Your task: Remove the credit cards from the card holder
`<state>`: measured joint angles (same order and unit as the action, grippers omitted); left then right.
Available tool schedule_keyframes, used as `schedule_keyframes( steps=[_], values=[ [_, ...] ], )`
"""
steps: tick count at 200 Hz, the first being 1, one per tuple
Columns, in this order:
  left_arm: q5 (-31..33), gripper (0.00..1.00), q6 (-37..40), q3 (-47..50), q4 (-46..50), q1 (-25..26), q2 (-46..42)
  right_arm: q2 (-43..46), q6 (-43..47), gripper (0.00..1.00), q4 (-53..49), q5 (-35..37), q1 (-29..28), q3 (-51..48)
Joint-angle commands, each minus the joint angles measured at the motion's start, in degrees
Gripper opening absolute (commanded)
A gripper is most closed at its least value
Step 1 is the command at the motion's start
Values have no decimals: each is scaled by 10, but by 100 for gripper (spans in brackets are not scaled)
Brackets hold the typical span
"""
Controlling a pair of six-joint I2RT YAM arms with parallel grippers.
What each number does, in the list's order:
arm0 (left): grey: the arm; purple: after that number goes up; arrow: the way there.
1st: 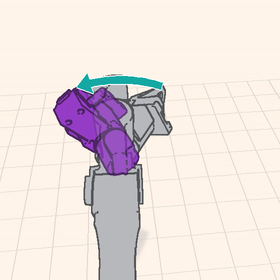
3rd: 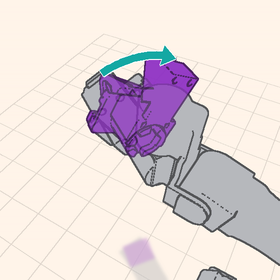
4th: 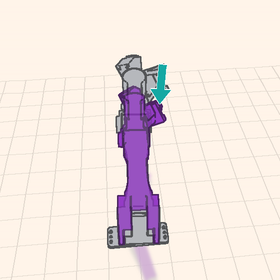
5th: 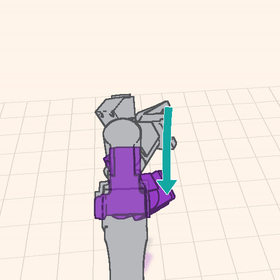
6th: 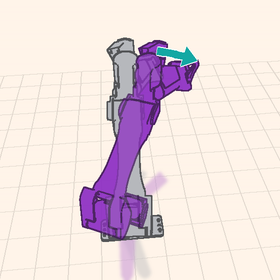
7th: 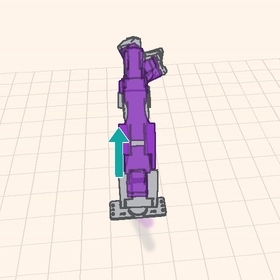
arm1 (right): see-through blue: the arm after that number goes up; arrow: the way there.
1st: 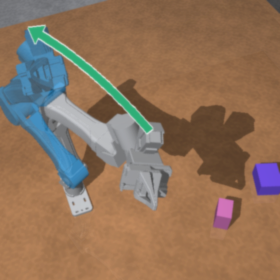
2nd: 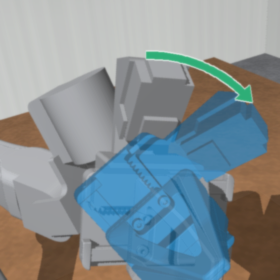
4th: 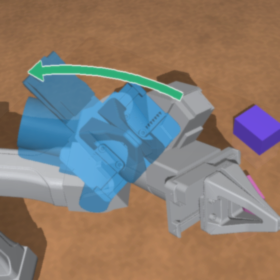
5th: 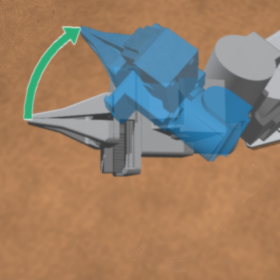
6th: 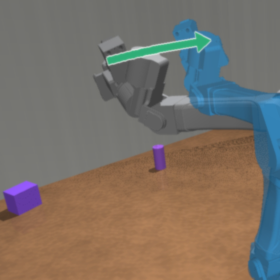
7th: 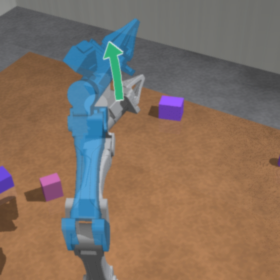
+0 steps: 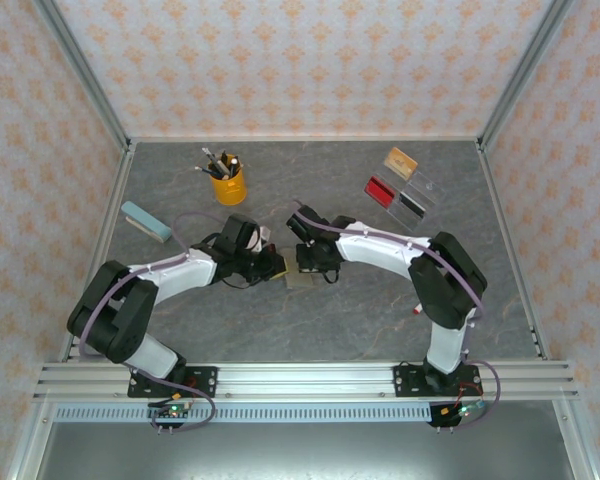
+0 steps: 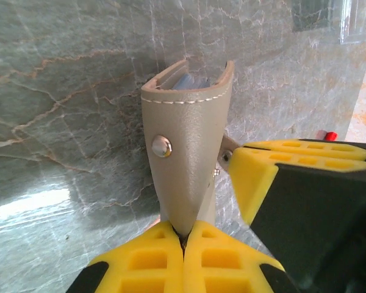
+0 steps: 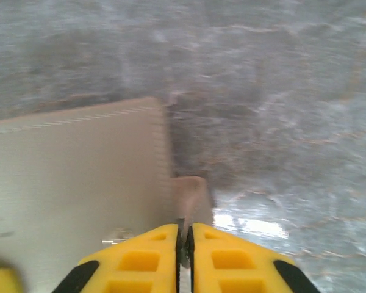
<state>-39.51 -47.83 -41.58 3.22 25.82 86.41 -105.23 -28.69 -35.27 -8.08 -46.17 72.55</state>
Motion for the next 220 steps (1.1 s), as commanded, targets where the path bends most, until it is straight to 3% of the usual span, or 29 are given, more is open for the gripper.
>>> schedule_keyframes(
  steps=[1, 31, 69, 82, 135, 170, 220],
  values=[
    [35, 0, 17, -12, 32, -2, -20, -11, -22, 10, -61, 69, 3, 7],
    [27, 0, 19, -13, 34, -3, -12, -2, -28, 11, -55, 73, 4, 1],
    [28, 0, 39, -28, 67, -2, 4, 0, -8, 23, 6, -7, 17, -7],
    [30, 4, 44, -34, 79, -3, 8, -9, -2, 26, 8, -13, 18, 1],
    [50, 29, 47, -42, 100, -2, 25, -33, 13, 24, 29, -69, 22, 1],
    [97, 61, 40, -51, 133, -3, -10, -7, 20, 9, 28, -56, 22, -7],
    [194, 92, 43, -56, 215, -27, -79, 85, 54, 8, -2, -58, 19, 12]
  ],
)
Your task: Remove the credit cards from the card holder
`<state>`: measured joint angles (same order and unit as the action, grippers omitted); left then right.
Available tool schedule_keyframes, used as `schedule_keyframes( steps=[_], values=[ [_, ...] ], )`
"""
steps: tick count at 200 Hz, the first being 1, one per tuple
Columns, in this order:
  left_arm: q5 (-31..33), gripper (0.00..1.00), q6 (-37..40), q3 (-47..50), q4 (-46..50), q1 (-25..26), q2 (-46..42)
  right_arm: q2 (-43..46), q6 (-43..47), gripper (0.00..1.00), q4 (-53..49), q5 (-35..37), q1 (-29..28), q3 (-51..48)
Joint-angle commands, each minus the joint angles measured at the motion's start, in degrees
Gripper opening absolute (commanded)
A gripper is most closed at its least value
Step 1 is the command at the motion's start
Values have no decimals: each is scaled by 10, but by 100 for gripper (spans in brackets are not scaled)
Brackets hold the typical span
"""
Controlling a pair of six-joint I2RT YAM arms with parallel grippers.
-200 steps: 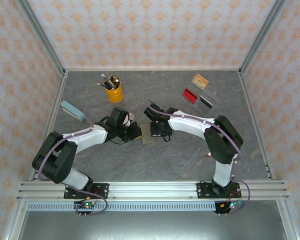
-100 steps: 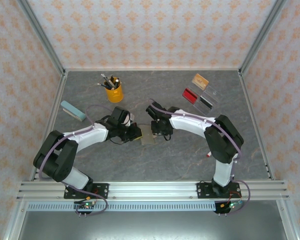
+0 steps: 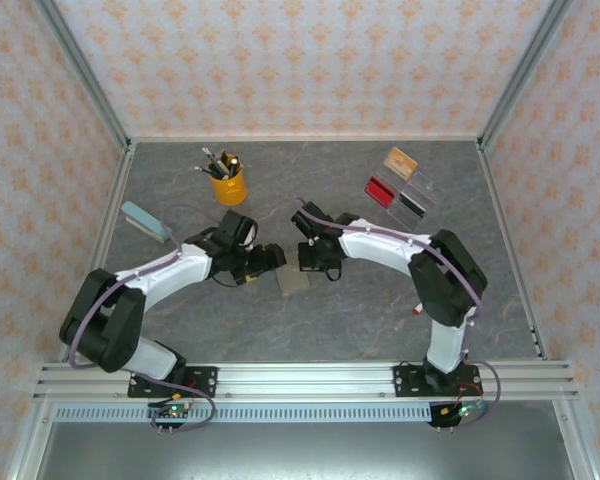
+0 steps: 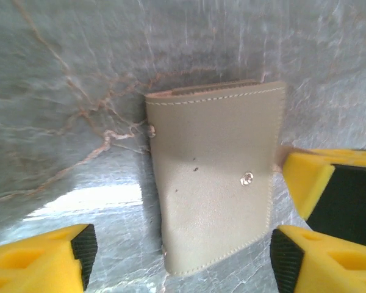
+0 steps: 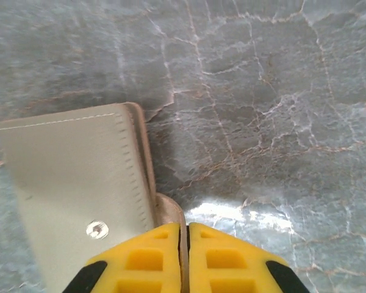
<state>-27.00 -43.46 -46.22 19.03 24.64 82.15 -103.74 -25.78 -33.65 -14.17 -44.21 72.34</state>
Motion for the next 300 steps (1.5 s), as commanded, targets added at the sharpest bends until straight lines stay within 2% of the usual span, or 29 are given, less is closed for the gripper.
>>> schedule_keyframes(
  steps=[1, 30, 65, 104, 122, 191, 212, 247, 266, 300],
  values=[
    [70, 92, -1, -9, 58, -15, -38, 72, 26, 8, -18, 2, -1, 15],
    [115, 99, -21, 4, 82, -32, -81, 93, 34, 8, -17, -33, -13, 31],
    [137, 100, -35, 24, 87, -41, -127, 63, 38, 8, -19, -39, -26, 51],
    [54, 100, -24, 38, 38, -43, -124, 54, 26, 8, -39, 25, -22, 43],
    [38, 100, -18, 37, 29, -43, -112, 67, 19, 8, -42, 42, -8, 19],
    [-18, 99, -1, 22, -28, -22, -64, 100, 50, 8, -68, 50, 69, -70],
    [-28, 93, -11, 7, -46, -1, -40, 91, 53, 8, -62, 50, 74, -74],
    [20, 72, -60, -12, -69, 48, -8, 68, 48, 8, -58, 60, 77, -72],
    [43, 67, -67, -28, -55, 61, 14, 54, 46, 8, -56, 70, 77, -73],
    [21, 61, -74, -48, -60, 65, 60, 41, 42, 7, -47, 70, 77, -78]
  ],
)
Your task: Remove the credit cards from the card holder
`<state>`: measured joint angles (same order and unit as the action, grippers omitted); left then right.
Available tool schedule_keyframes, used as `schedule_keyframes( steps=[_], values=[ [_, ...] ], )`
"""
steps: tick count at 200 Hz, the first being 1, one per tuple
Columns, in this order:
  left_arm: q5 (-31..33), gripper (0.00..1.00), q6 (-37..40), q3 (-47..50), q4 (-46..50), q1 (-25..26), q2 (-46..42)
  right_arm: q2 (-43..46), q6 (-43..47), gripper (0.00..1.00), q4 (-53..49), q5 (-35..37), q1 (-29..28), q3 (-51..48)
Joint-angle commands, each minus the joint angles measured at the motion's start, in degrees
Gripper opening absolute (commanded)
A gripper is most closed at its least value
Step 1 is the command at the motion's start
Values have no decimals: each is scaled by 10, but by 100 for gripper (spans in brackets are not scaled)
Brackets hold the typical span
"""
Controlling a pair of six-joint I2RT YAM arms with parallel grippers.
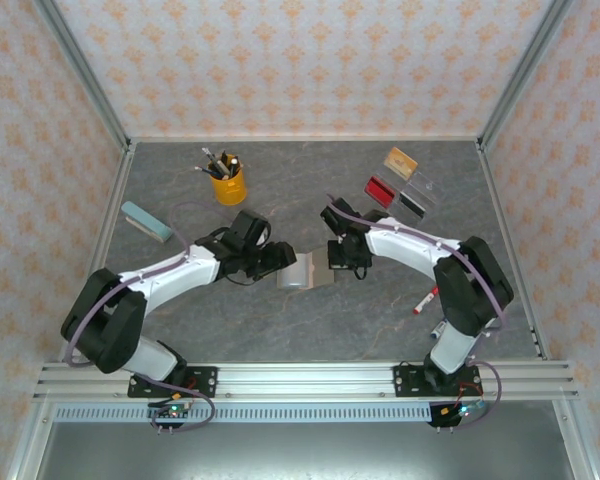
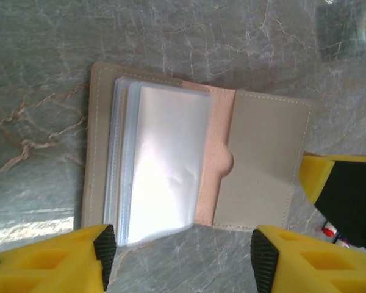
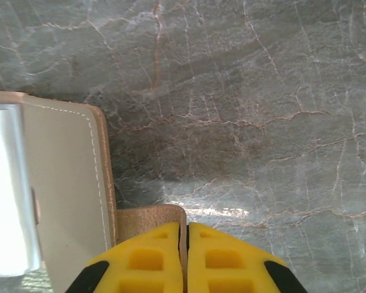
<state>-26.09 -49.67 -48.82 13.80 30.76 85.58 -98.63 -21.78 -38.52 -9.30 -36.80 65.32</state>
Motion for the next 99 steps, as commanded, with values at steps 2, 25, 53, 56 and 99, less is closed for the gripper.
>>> schedule_keyframes(
  steps=[2, 25, 53, 56, 99],
  values=[
    [11, 61, -11, -24, -8, 4, 28, -10, 2, 7, 2, 22, 3, -8],
    [-3, 56, -8, -37, -11, 5, 51, -15, -1, 7, 9, 17, 3, -11],
    [-6, 51, -1, -51, -5, 9, 73, -17, -3, 7, 14, 12, 3, -13],
    [-6, 51, -1, -53, -5, 10, 76, -17, -3, 7, 14, 13, 3, -14],
    [9, 51, 9, -64, 18, 10, 104, -21, -3, 7, 16, 11, 3, -15]
  ],
)
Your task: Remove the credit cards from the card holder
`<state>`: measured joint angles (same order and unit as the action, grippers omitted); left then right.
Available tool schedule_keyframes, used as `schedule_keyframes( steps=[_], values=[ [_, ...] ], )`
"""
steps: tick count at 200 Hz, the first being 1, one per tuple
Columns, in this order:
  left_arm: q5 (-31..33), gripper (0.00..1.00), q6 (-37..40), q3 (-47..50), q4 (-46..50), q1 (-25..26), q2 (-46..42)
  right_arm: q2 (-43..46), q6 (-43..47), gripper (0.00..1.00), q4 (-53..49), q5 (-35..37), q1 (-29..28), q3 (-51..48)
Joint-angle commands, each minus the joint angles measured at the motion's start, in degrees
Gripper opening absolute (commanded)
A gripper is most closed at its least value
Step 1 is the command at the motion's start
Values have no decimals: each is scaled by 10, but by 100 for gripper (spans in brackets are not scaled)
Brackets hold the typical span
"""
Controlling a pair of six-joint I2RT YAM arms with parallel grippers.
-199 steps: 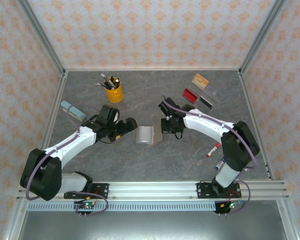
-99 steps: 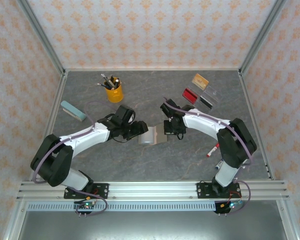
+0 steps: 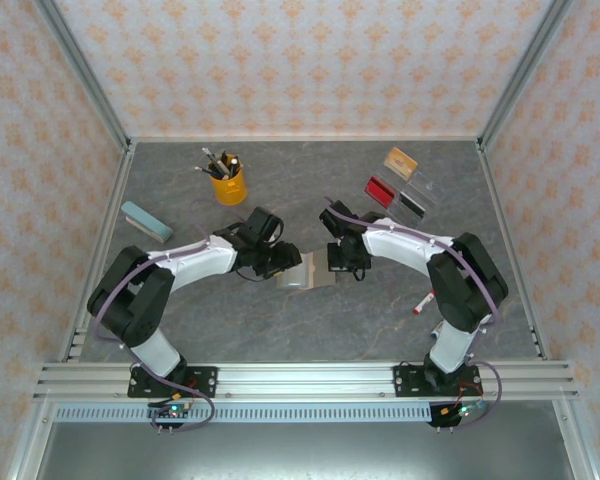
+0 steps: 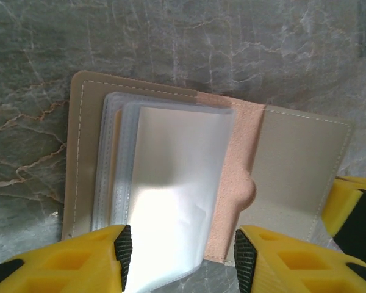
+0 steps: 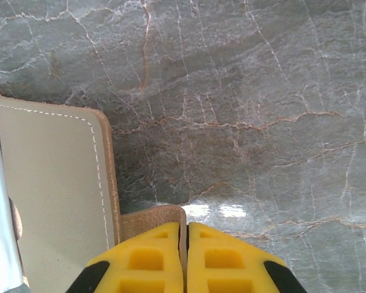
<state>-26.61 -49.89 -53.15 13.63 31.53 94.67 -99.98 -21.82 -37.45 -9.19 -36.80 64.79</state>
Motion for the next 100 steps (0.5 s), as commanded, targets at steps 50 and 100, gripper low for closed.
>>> schedule_keyframes(
  steps=[50, 100],
  values=[
    [21, 52, 29, -32, 39, 3, 21, -14, -1, 7, 7, 11, 3, -11],
    [10, 54, 30, -32, 34, 4, 36, -20, -2, 7, 9, 12, 3, -9]
  ],
)
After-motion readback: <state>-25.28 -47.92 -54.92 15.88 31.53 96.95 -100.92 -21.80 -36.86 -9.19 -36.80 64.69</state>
